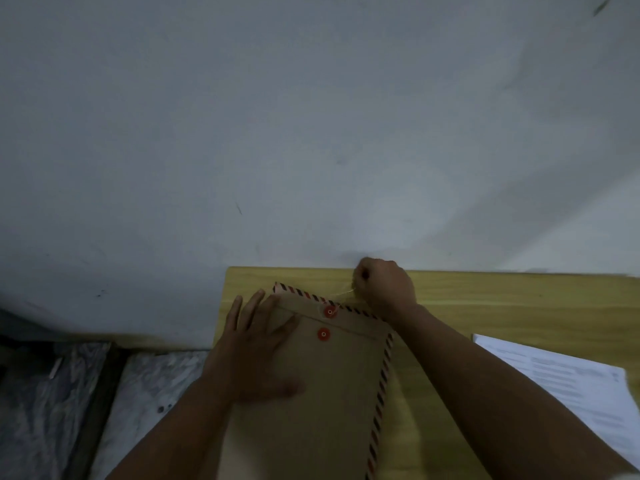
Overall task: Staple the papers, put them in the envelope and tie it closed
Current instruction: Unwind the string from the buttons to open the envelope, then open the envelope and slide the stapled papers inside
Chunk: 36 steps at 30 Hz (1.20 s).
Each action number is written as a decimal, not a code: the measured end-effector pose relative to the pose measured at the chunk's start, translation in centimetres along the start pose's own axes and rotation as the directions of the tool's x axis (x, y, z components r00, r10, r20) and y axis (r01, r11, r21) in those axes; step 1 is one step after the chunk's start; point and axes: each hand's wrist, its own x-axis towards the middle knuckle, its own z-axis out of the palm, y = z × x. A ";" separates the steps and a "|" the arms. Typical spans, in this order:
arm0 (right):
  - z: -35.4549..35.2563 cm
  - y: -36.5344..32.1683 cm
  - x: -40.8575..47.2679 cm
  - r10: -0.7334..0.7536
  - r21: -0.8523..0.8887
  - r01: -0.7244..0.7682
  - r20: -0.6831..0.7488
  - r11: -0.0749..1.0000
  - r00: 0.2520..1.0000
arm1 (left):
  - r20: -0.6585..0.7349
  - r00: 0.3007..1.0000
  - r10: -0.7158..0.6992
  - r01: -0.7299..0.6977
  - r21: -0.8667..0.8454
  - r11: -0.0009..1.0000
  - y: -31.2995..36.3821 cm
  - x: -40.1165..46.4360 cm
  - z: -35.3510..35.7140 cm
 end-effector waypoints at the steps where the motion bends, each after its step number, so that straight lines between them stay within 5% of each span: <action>1: -0.4 1.1 -0.4 0.034 -0.049 -0.033 0.011 0.998 0.999 | 0.007 1.000 0.013 -0.013 -0.002 1.000 -0.1 -0.1 -0.1; 4: -1.5 3.6 -1.8 0.087 -0.213 -0.087 -0.008 0.973 0.996 | 0.002 0.998 0.066 -0.066 0.003 0.998 -0.1 -0.5 -0.3; 7: -2.5 3.8 -4.1 -0.084 -0.266 0.069 -0.044 0.962 0.996 | -0.018 0.994 0.106 -0.106 0.010 0.994 0.2 -1.0 -0.7; 10: -2.7 1.7 -7.2 -0.253 -0.167 0.301 0.259 0.939 0.932 | 0.015 0.988 0.152 -0.152 0.053 0.987 0.8 -1.4 -1.0; 13: -1.7 -0.1 -9.9 -0.191 -0.144 0.285 0.459 0.948 0.867 | 0.072 0.981 0.181 -0.188 0.094 0.978 1.3 -1.8 -1.2; 20: -0.5 -1.4 -13.6 -0.073 -0.205 0.146 0.326 0.968 0.943 | 0.155 0.984 0.089 -0.105 0.094 0.990 3.0 -3.9 -1.7; 28: -3.8 -0.3 -19.6 -0.054 0.146 0.043 0.076 0.988 0.996 | 0.098 0.975 -0.200 0.215 -0.175 0.961 10.9 -8.0 -3.9; 34: -9.1 -3.1 -25.7 -0.074 0.407 0.099 -0.077 0.908 0.994 | 0.138 0.939 -0.314 0.339 -0.513 0.789 17.5 -10.7 -8.3; 36: -9.8 -3.3 -27.8 -0.052 0.449 0.111 -0.142 0.886 0.989 | 0.144 0.895 -0.422 0.414 -0.623 0.664 19.3 -11.2 -9.8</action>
